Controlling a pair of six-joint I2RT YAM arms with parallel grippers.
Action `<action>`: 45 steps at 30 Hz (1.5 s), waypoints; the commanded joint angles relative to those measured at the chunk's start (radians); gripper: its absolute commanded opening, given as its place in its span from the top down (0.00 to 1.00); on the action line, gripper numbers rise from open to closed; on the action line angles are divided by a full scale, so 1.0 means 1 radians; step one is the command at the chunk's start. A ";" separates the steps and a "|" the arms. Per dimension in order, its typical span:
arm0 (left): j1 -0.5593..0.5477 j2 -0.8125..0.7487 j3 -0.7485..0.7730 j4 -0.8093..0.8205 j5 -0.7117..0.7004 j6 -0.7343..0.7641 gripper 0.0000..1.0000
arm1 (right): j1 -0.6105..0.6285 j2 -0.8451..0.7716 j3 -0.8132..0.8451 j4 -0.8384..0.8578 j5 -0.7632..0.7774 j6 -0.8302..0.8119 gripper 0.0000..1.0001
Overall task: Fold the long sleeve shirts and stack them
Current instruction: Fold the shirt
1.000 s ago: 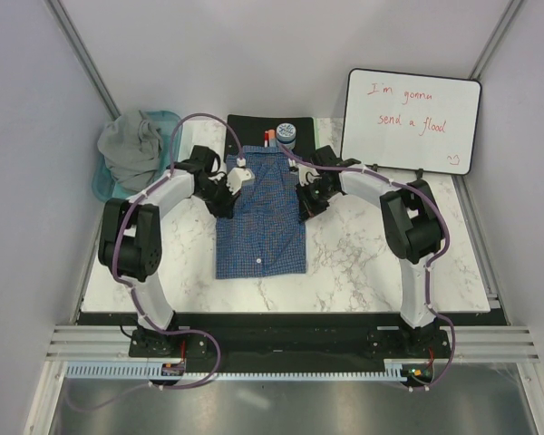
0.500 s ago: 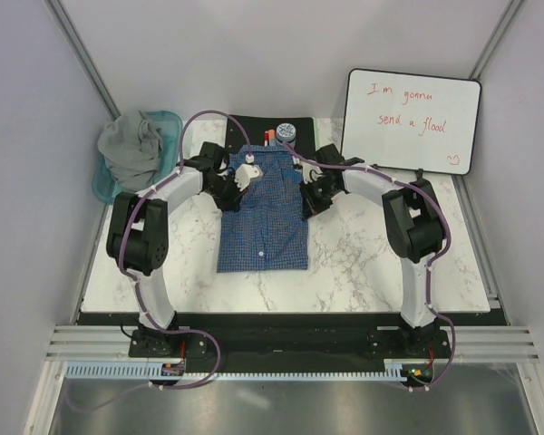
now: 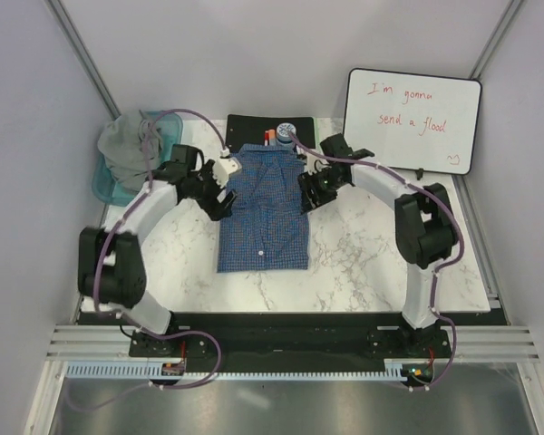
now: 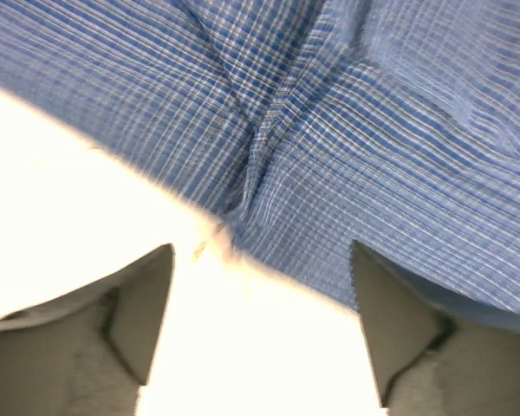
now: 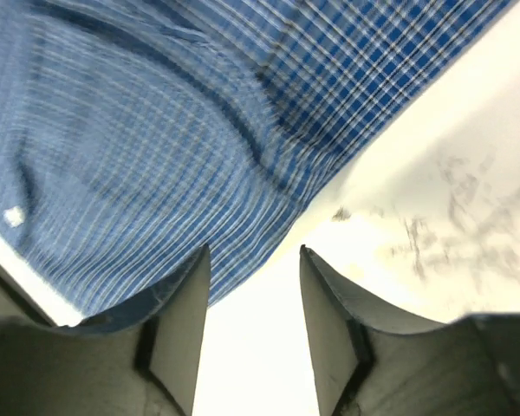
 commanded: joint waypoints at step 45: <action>-1.055 -0.629 -0.555 -0.033 -0.450 -0.135 0.98 | 0.184 -0.039 0.106 0.059 -0.287 0.010 0.51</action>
